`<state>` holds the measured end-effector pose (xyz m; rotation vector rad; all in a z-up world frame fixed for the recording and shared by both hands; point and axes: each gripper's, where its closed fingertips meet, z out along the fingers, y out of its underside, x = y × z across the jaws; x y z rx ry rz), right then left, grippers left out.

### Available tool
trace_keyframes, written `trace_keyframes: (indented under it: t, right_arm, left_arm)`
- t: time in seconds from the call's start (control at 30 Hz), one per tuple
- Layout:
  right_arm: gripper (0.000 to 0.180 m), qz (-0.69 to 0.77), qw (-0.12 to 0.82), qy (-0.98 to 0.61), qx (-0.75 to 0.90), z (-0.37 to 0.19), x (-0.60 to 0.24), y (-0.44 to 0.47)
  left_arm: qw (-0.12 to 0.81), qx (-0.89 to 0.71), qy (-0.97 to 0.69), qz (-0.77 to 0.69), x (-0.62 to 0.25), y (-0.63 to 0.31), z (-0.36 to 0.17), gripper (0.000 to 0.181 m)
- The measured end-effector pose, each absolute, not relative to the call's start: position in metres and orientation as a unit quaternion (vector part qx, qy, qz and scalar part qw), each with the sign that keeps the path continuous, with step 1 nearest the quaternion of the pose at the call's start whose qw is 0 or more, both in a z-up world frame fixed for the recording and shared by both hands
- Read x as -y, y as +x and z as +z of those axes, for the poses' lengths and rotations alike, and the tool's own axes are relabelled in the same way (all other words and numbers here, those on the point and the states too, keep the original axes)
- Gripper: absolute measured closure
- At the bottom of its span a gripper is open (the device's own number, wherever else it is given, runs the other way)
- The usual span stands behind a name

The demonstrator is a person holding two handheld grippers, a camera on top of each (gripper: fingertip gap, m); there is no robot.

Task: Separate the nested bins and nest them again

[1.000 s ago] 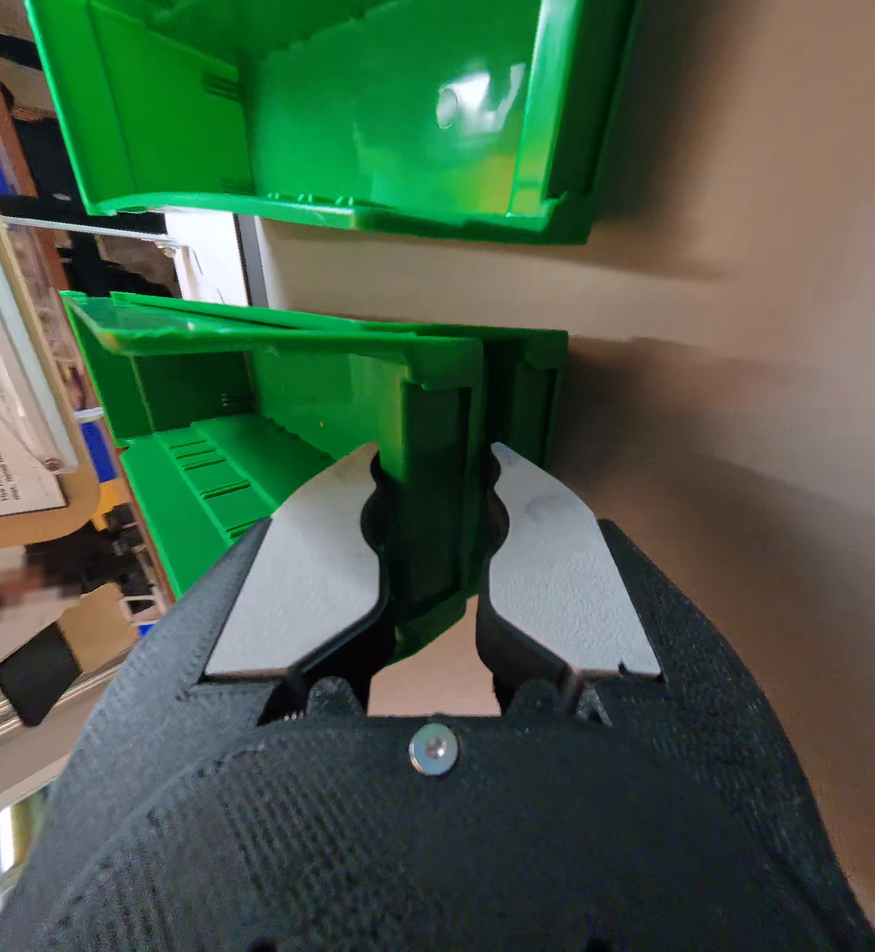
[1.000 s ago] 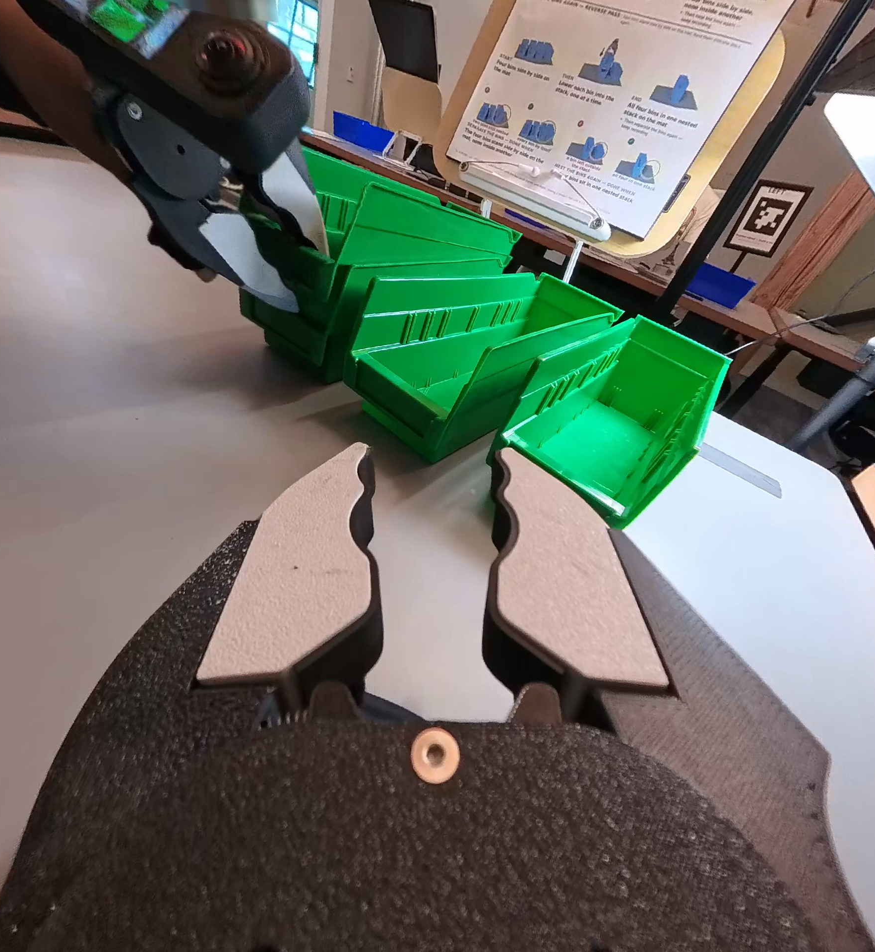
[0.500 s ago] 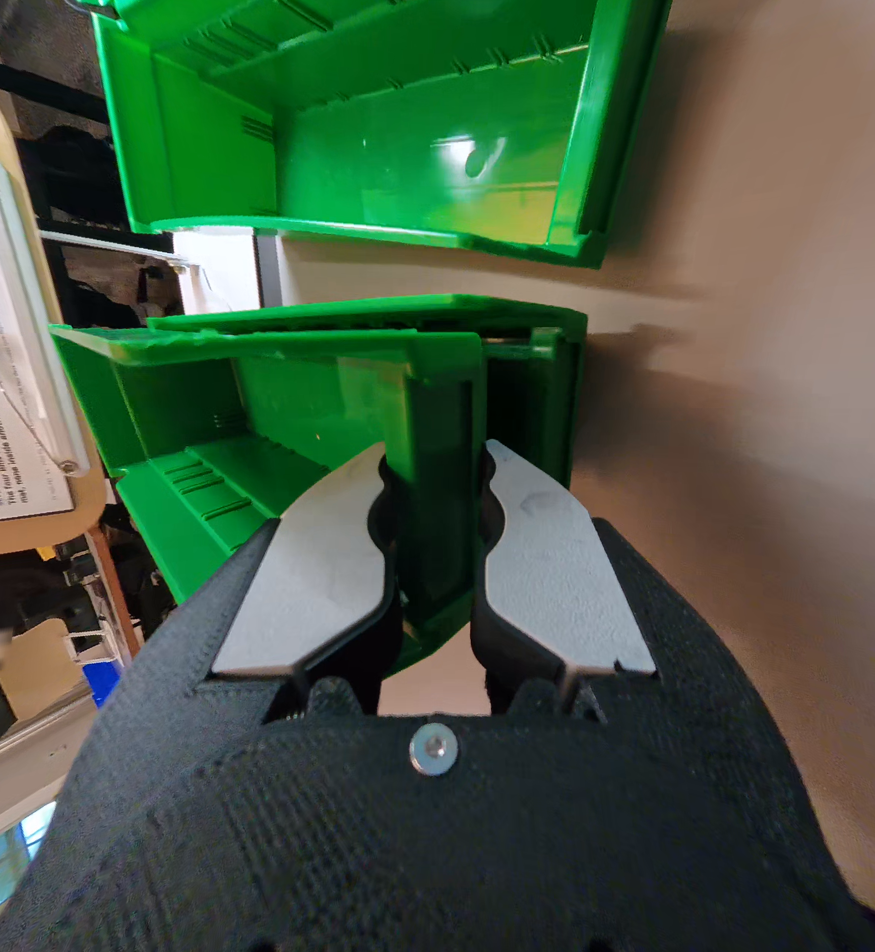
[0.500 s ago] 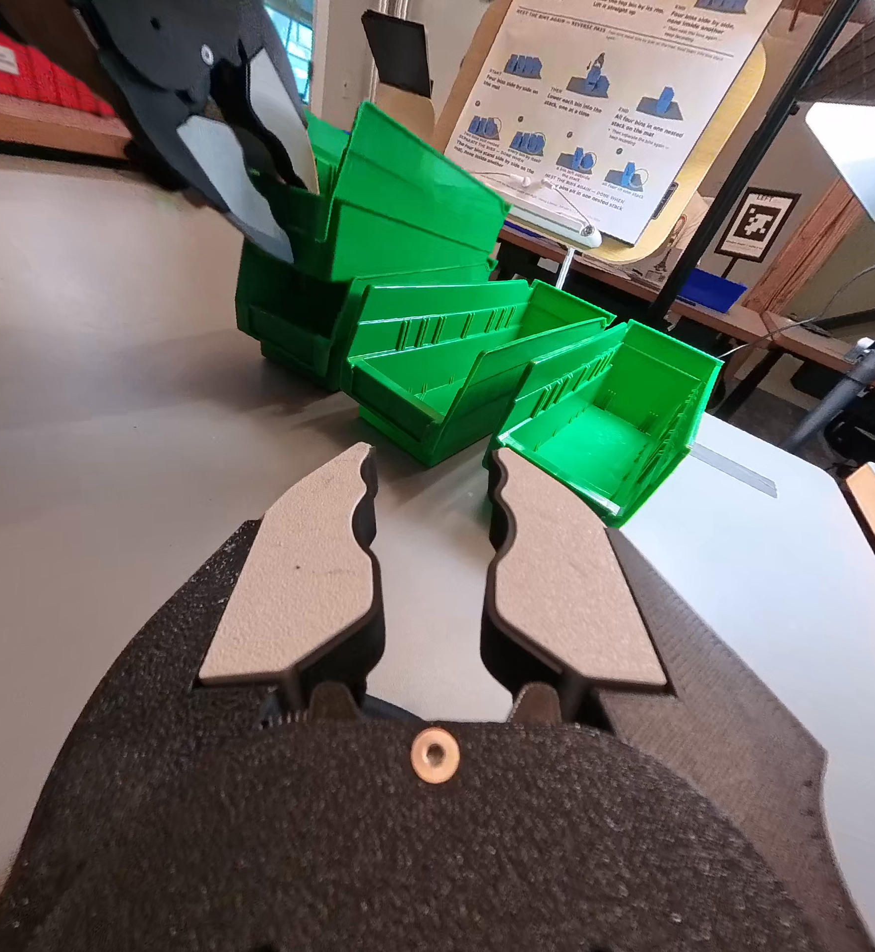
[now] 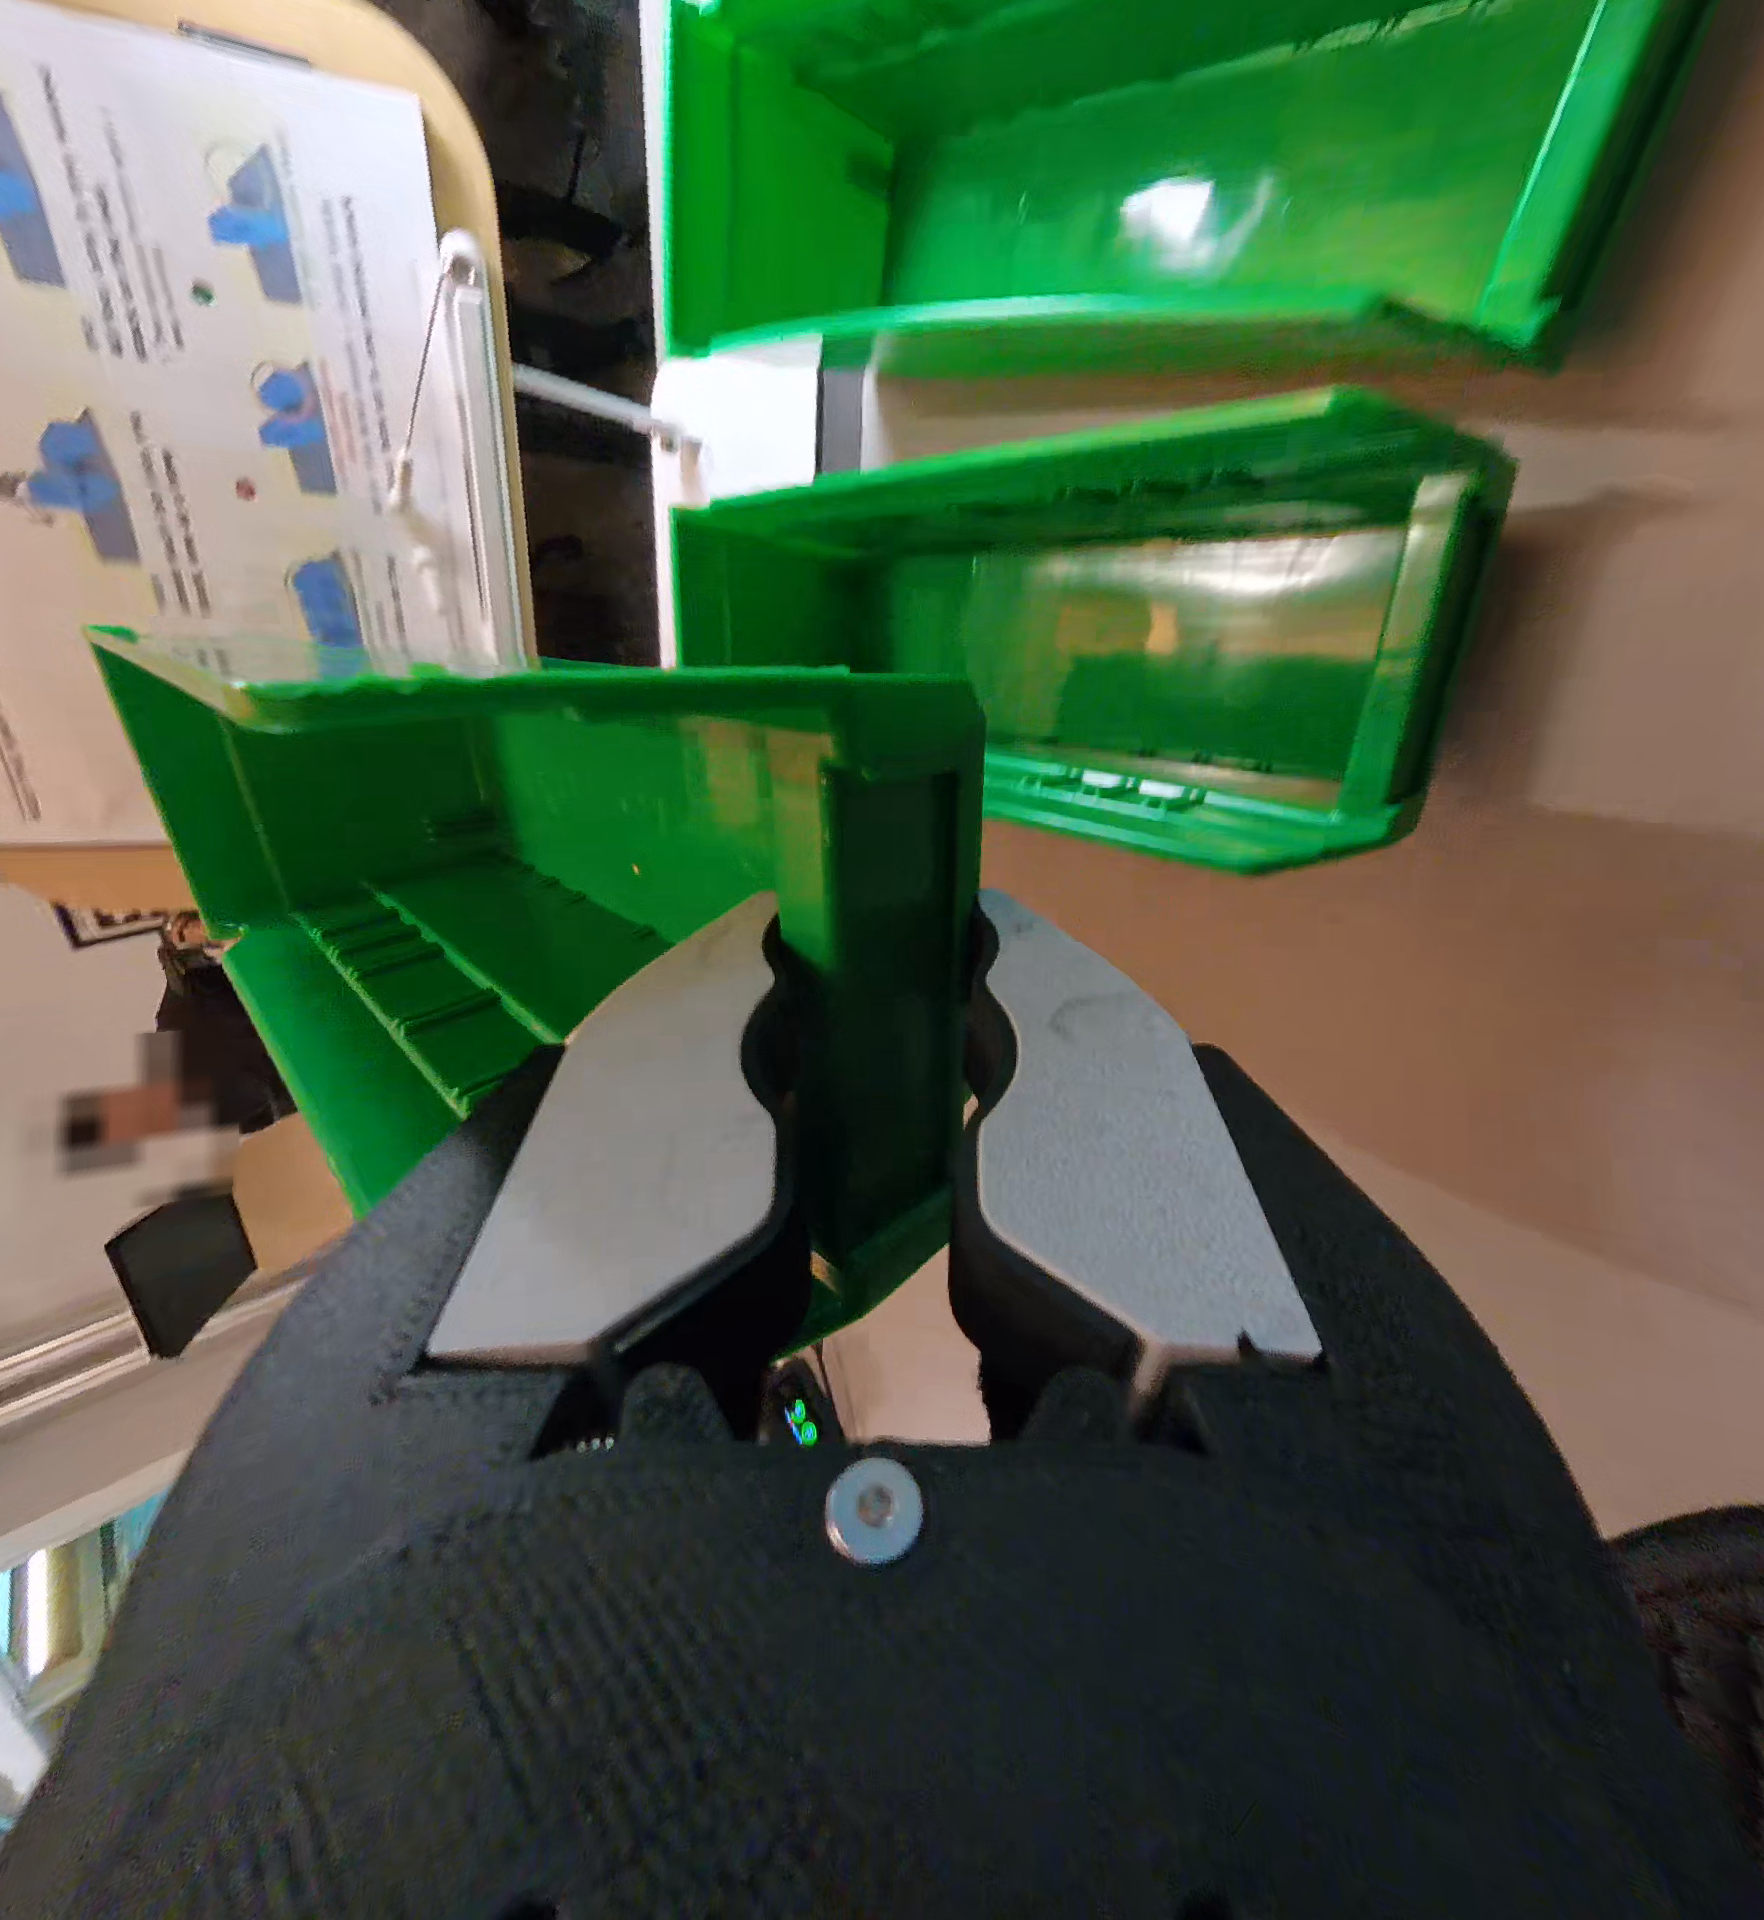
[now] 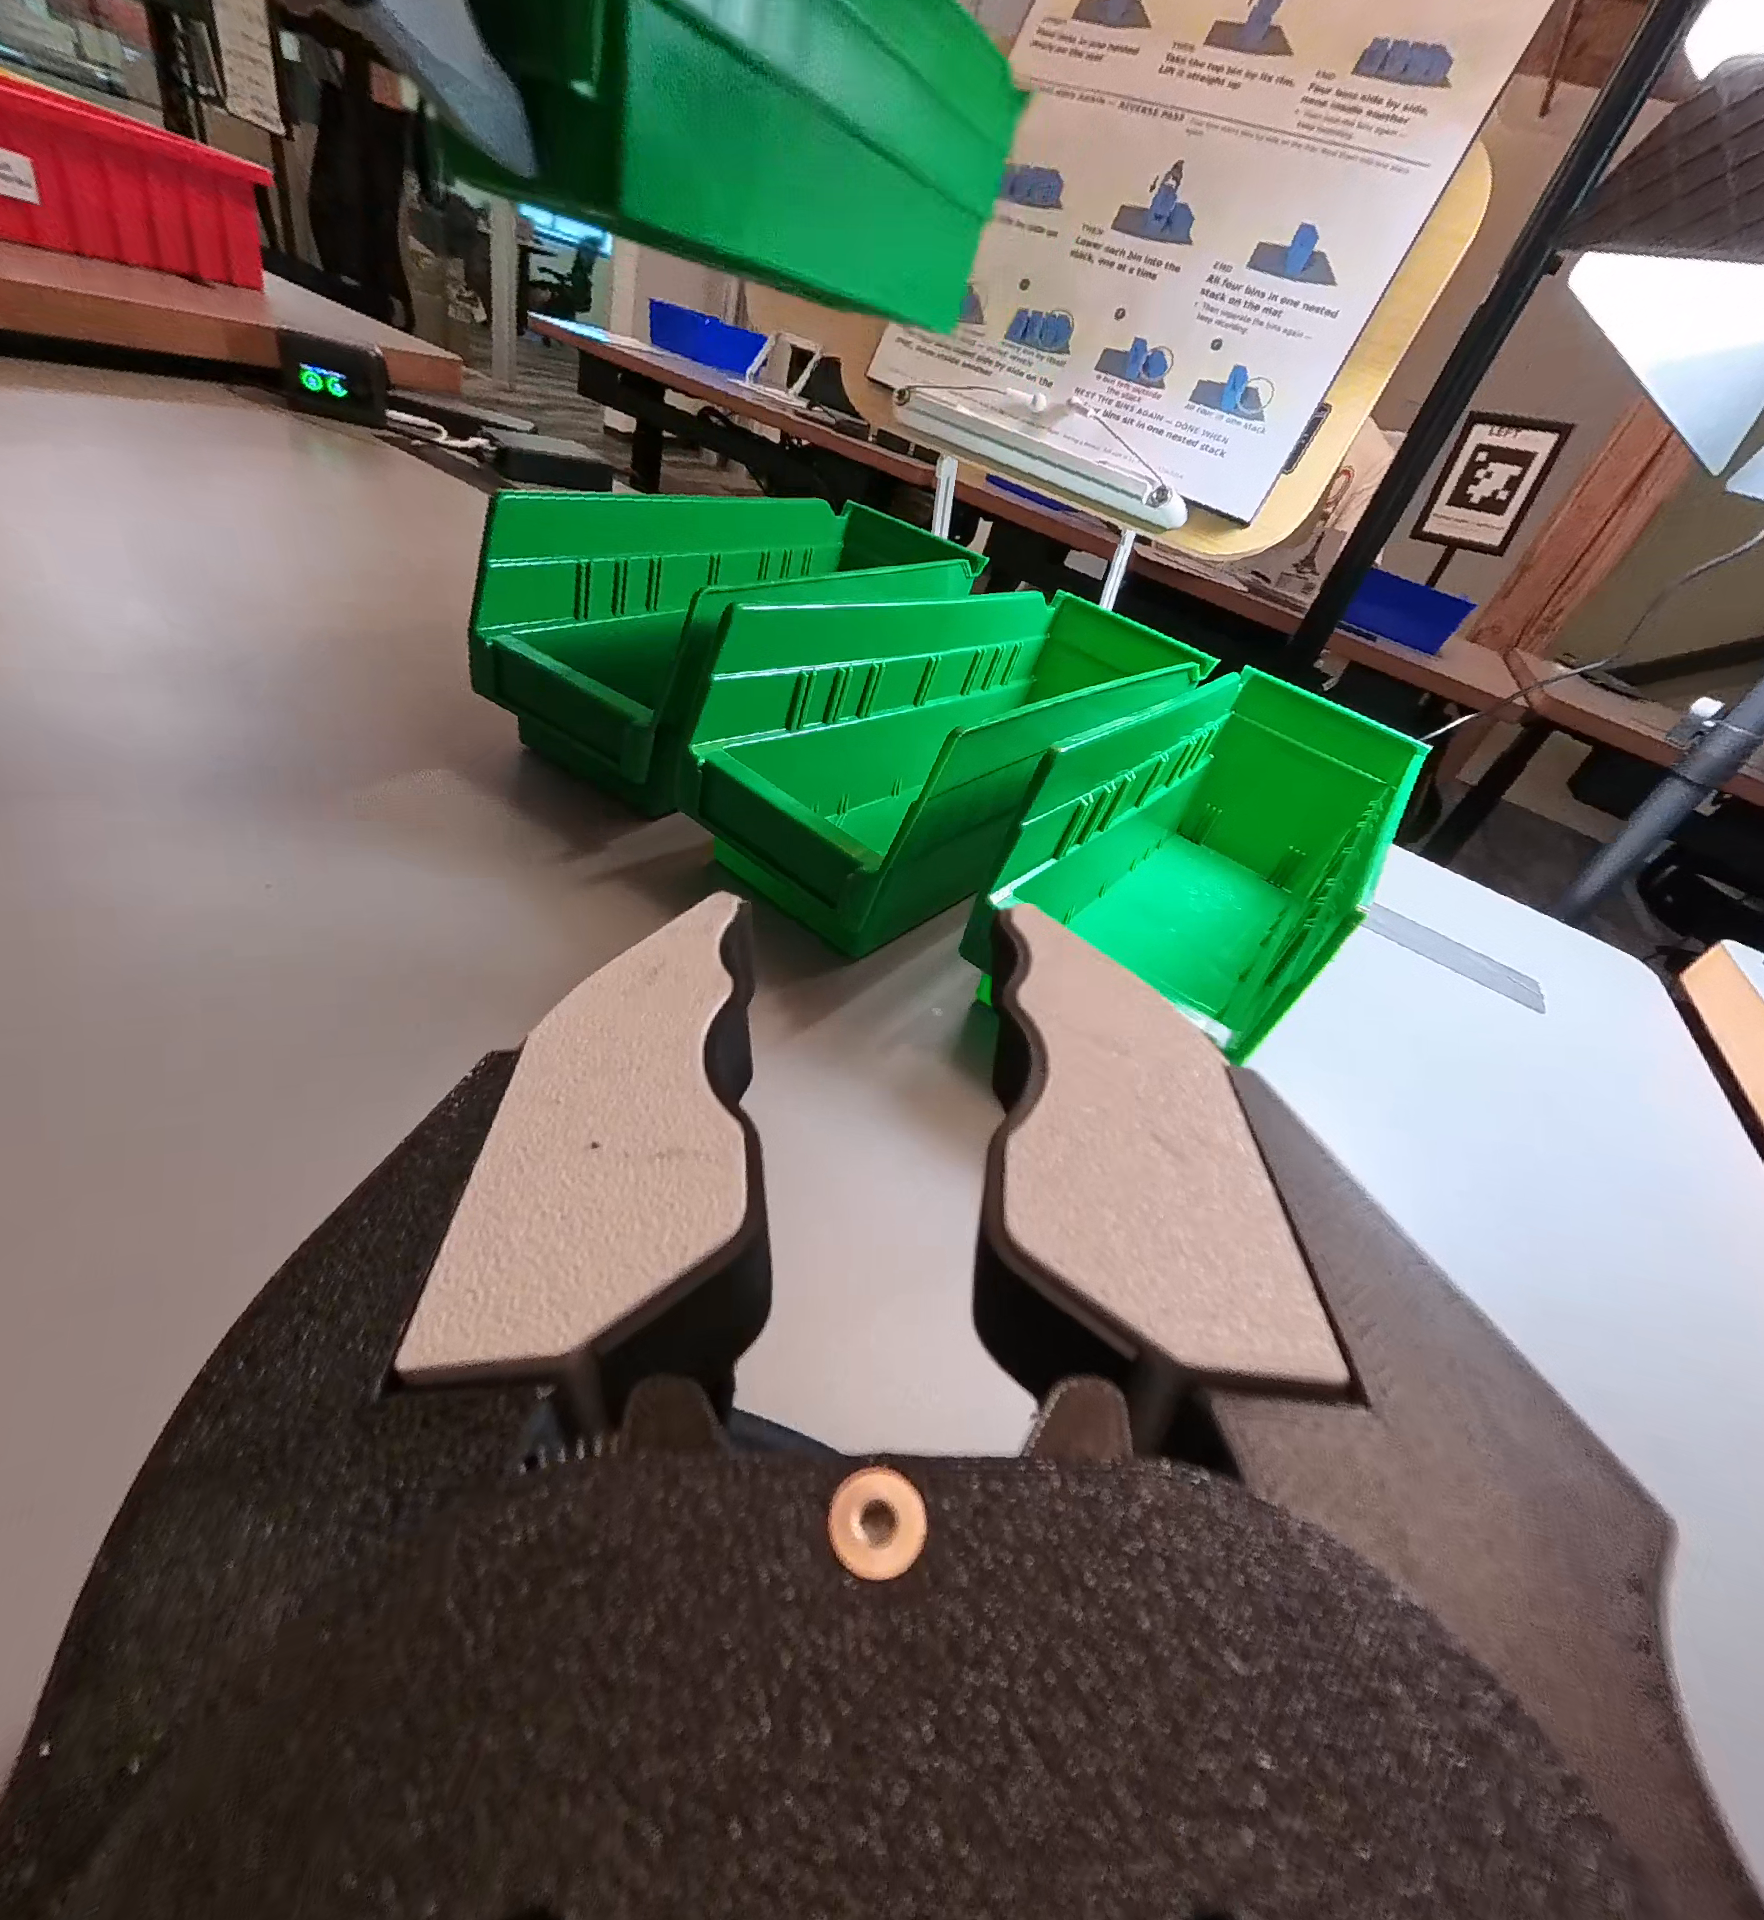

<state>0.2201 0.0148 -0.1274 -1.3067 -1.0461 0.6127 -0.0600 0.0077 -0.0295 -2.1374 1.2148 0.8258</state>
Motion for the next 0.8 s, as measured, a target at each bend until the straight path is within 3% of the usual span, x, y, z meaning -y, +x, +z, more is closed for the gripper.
trace_keyframes:
  t: [0.13, 0.47, 0.8]
  right_arm:
    - [0.131, 0.264, 0.627, -0.583, 0.444, -0.127, -0.02, 0.222]
    - [0.113, 0.226, 0.606, -0.632, 0.428, -0.14, -0.036, 0.222]
    - [0.108, 0.225, 0.599, -0.642, 0.422, -0.144, -0.039, 0.222]
  left_arm:
    - [0.244, -0.431, -0.806, 0.324, 0.015, -0.101, -0.05, 0.151]
    - [0.185, -0.431, -0.827, 0.311, 0.052, -0.152, -0.168, 0.151]
    - [0.201, -0.446, -0.817, 0.306, 0.043, -0.145, -0.208, 0.152]
